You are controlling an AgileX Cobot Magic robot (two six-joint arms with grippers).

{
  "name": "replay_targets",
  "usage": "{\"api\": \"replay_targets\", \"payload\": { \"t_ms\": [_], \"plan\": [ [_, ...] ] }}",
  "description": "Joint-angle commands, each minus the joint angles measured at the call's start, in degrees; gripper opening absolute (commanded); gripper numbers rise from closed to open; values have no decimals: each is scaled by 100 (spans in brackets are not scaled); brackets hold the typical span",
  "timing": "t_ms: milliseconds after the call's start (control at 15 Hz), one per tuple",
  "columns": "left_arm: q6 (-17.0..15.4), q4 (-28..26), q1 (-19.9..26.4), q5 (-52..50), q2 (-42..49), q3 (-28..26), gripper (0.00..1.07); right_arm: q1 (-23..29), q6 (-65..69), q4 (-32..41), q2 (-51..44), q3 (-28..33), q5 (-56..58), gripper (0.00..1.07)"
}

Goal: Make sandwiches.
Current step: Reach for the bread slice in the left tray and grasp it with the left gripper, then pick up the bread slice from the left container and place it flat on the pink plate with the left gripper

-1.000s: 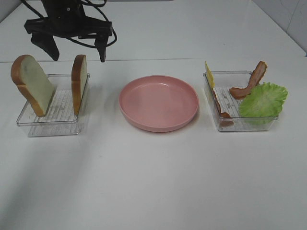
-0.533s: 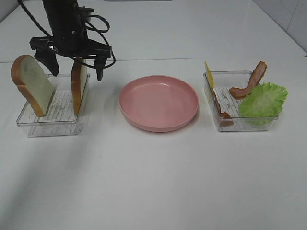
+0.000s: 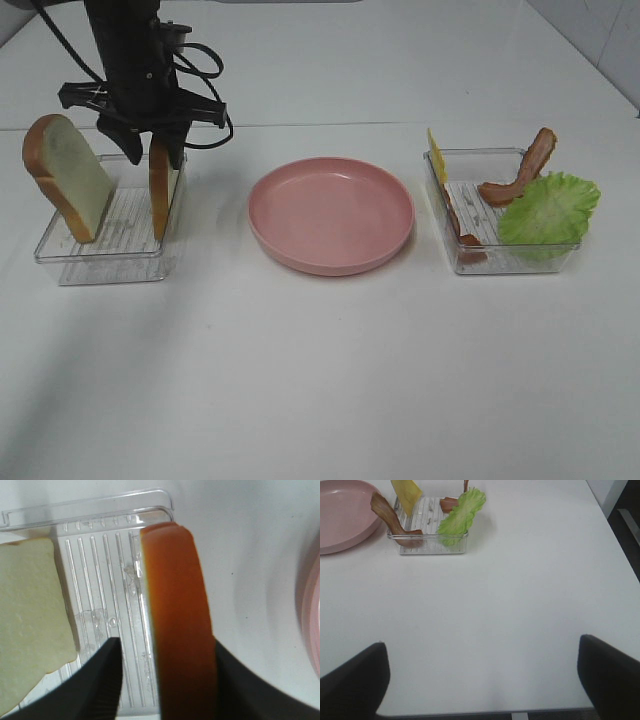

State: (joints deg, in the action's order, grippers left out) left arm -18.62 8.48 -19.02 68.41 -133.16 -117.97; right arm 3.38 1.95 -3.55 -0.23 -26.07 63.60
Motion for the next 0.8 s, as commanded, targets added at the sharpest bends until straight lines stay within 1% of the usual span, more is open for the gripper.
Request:
{"api": "replay_targets", "payload": {
  "t_ms": [67, 200, 267, 333, 467, 600, 667, 733, 800],
  "plan": [
    [0, 218, 0, 103, -6, -195, 0, -34, -63, 0, -172, 17, -57, 99],
    [-63, 218, 0, 252, -6, -424, 0, -34, -63, 0, -172, 17, -57, 99],
    [-172, 218, 0, 430, -6, -602, 0, -34, -63, 0, -172, 17, -57, 99],
    [-223, 195, -6, 705, 0, -922, 0, -34, -63, 0, -172, 17, -57, 99],
    [-223, 57, -57, 693, 241, -1100, 0, -34, -63, 0, -172, 11, -57, 99],
    [-183, 80, -143, 699, 435, -1238, 0, -34, -63, 0, -172, 11, -57, 99],
    [-160, 57, -269, 693, 625, -1398, 0, -34, -63, 0, -172, 11, -57, 99],
    [-52, 11, -361, 665, 722, -1530, 0, -34, -63, 0, -172, 11, -57, 99],
    [57, -143, -458, 590, 785, -1604, 0, -34, -63, 0, -172, 11, -57, 99]
  ]
}}
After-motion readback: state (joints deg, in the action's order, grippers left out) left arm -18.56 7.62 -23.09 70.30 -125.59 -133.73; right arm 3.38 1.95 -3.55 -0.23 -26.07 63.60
